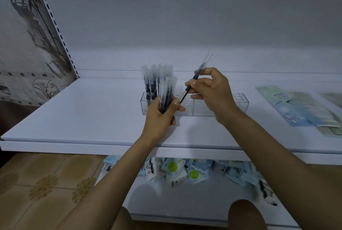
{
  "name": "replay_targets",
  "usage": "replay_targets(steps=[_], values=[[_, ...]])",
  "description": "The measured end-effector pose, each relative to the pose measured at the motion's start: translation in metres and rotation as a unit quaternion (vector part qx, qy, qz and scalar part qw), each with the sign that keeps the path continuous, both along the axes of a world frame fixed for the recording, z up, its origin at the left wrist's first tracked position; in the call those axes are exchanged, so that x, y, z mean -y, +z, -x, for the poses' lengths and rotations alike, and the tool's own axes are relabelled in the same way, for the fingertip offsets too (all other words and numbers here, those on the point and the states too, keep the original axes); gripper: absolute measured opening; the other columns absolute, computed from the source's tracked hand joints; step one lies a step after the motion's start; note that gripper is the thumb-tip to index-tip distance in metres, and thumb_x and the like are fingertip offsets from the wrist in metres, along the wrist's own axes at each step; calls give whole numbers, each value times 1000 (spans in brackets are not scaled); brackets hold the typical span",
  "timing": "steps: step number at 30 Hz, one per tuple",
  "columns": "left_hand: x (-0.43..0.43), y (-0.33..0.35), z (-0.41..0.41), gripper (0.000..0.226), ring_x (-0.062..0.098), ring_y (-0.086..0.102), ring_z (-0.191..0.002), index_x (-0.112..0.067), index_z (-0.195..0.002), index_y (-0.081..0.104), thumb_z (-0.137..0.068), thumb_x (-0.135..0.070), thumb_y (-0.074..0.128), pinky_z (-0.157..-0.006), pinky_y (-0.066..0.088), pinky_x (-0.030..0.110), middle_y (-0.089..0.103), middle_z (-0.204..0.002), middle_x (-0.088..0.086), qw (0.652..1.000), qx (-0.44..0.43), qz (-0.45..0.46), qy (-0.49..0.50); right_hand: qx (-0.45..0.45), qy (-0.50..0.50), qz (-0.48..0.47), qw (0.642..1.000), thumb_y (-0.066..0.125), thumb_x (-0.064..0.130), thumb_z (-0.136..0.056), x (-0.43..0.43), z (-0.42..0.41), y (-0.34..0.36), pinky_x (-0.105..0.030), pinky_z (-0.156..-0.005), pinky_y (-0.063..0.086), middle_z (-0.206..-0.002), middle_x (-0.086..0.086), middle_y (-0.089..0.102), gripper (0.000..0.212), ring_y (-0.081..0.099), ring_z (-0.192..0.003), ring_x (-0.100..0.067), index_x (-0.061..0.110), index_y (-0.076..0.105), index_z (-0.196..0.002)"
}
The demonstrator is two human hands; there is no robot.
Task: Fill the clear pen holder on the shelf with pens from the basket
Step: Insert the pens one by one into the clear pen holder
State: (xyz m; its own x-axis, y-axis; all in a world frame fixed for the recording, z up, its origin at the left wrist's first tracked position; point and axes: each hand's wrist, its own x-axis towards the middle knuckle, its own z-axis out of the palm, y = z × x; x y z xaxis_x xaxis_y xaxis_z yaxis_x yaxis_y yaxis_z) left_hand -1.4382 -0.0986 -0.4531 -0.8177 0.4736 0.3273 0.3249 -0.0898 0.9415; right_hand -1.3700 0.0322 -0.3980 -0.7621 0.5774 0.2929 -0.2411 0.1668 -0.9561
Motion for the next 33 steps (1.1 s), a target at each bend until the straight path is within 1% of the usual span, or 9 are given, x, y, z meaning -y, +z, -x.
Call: replay_targets(steps=[2,5,9,12,16,21,24,28,33], values=[[0,-3,4,25,10,48,-45,-1,-105,57,-95,-23,55,-44,39,17,71,-74,-2,1000,-1,-2,0,-17,-16,-7,1000,60,7,-90,-3,9,3,-21,-63,57,-88,-8,71,23,69,-74,-12,8,53,-113],[0,-7,8,23,9,50,-47,1,-102,58,-94,-21,56,-46,41,17,67,-68,-3,1000,0,-15,-6,-30,-49,-32,998,58,8,-92,-8,26,1,-23,-68,58,-93,-9,70,25,68,-81,-12,13,53,-115],[1,-10,11,17,5,56,-45,3,-88,63,-93,-13,58,-47,44,15,65,-59,-3,999,20,-40,-15,-18,-70,-90,993,59,10,-91,-15,53,-9,-39,-83,56,-91,-9,71,26,68,-85,-15,20,56,-115],[0,-11,14,16,7,57,-45,-3,-84,65,-93,-15,59,-49,47,17,67,-58,-2,998,40,-48,-12,-8,-72,-112,991,61,11,-90,-16,67,-16,-45,-88,53,-85,-8,71,27,68,-85,-17,18,57,-116],[1,-11,14,19,9,56,-46,-1,-87,64,-93,-17,58,-50,47,18,67,-60,0,998,39,-46,-18,2,-58,-144,988,62,12,-89,-16,77,-26,-39,-87,53,-81,-7,70,30,68,-83,-20,16,58,-118],[2,-10,13,19,9,56,-46,-1,-86,62,-94,-18,58,-49,46,18,65,-57,1,998,37,-43,-36,8,-51,-185,981,64,7,-86,-15,77,-35,-25,-72,51,-71,8,64,23,62,-71,-10,10,63,-109],[3,-10,12,18,10,55,-47,-5,-80,61,-94,-17,58,-50,46,18,62,-54,0,998,36,-37,-43,41,-41,-180,982,66,6,-84,-16,76,-35,-30,-75,53,-71,8,63,17,62,-70,-9,9,64,-100],[3,-12,13,19,11,54,-48,-2,-82,61,-93,-18,58,-51,46,19,60,-53,-1,997,49,-39,-39,80,-42,-167,982,71,10,-82,-21,76,-34,-32,-77,53,-72,7,61,15,59,-68,-8,15,60,-90],[2,-12,17,20,13,54,-49,-4,-82,63,-94,-19,58,-51,46,21,58,-55,4,996,67,-46,-42,102,-36,-163,981,70,9,-81,-22,76,-33,-30,-76,52,-74,4,62,14,60,-71,-12,13,60,-90]])
